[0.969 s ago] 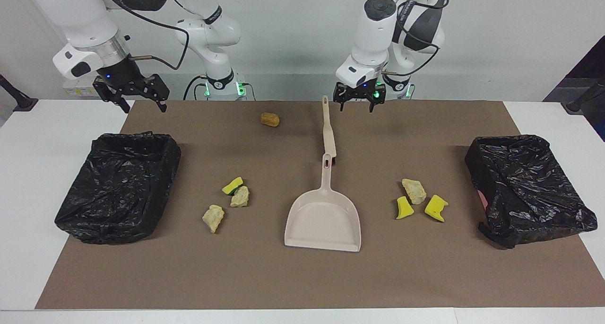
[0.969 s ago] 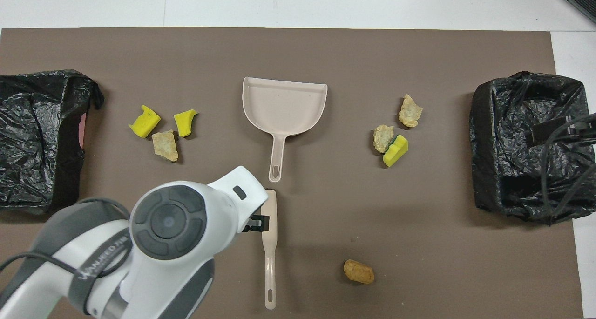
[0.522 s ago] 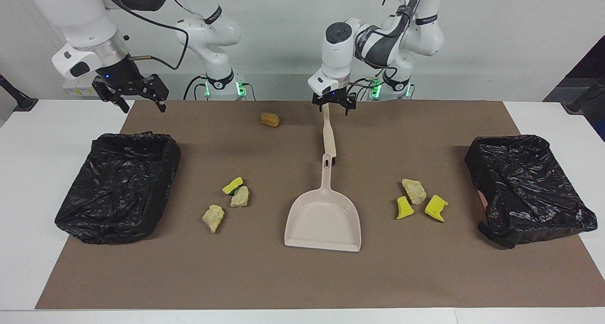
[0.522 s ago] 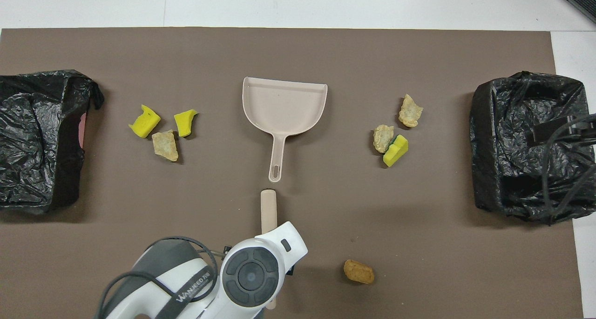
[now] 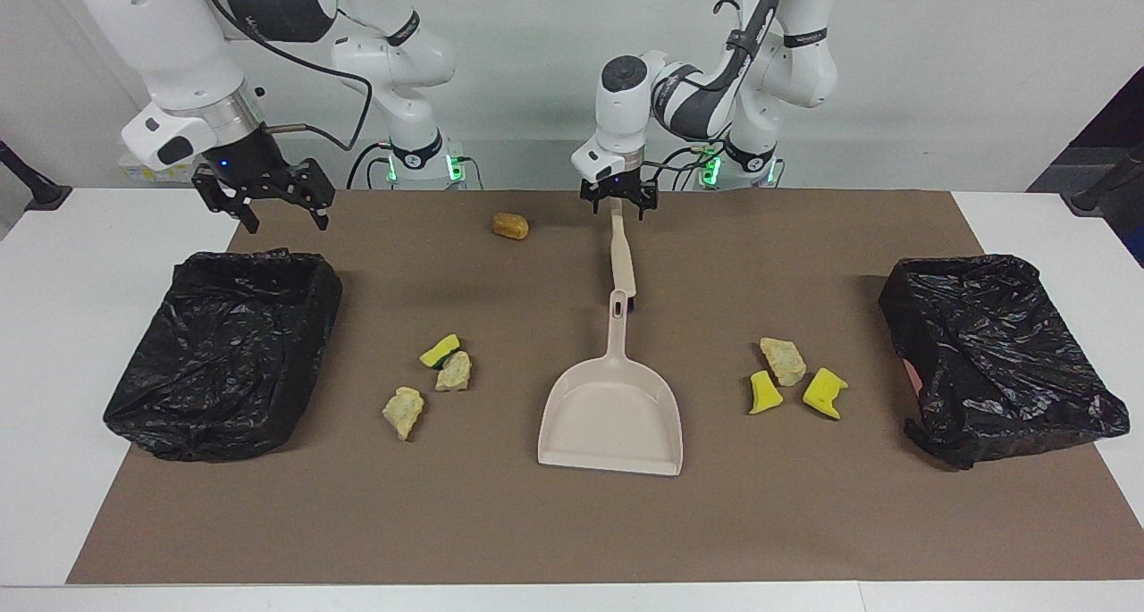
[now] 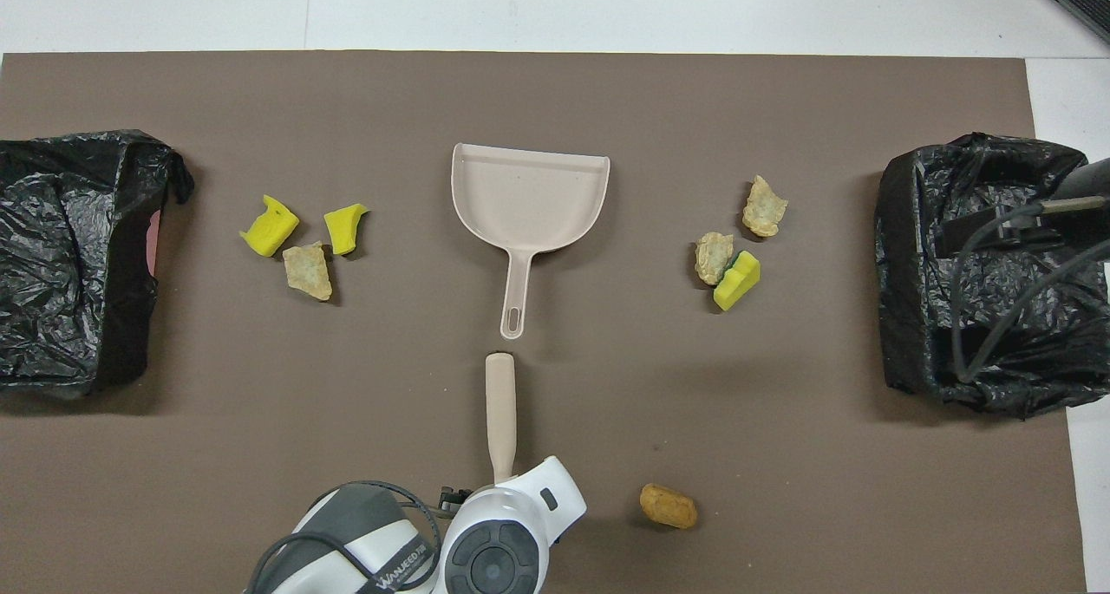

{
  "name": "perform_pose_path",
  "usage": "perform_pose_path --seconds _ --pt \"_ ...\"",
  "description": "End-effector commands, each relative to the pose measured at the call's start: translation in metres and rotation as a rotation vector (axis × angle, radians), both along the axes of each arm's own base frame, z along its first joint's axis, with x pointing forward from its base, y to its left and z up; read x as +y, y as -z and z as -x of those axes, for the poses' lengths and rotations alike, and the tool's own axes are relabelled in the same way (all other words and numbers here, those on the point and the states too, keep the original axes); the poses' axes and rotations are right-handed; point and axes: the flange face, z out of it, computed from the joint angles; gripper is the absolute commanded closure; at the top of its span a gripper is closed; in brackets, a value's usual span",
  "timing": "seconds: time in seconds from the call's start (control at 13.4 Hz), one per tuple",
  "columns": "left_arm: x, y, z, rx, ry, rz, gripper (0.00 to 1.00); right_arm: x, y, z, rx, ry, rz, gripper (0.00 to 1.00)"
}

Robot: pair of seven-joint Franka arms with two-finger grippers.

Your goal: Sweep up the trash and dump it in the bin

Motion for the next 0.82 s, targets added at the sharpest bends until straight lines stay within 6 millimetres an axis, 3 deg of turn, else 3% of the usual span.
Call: perform_pose_path --seconds 0.0,0.07,0.15,0.22,0.3,0.52,0.75 --pt "0.000 0.005 0.005 -0.006 -0.030 0.018 0.00 0.000 0.014 -0.020 0.032 0.001 0.033 0.00" --pt "0.001 0.006 0.005 -0.003 -0.033 0.014 0.07 0.007 0.015 -0.030 0.029 -0.008 0.034 0.00" --pt "0.001 0.006 0.005 0.001 -0.033 0.010 0.40 0.020 0.015 -0.038 0.024 -0.027 0.037 0.00" --pt "0.001 0.006 0.004 0.002 -0.033 0.009 0.64 0.031 0.020 -0.042 0.023 -0.037 0.037 0.00" --pt "0.001 0.005 0.003 0.002 -0.034 0.009 1.00 0.037 0.024 -0.044 0.020 -0.038 0.038 0.00" --pt "0.001 -0.002 -0.005 0.000 -0.033 0.015 1.00 0.067 0.032 -0.047 0.018 -0.015 0.039 0.00" --pt "0.007 -0.010 -0.017 0.001 -0.056 0.013 1.00 0.110 0.044 -0.053 -0.001 -0.004 0.028 0.00"
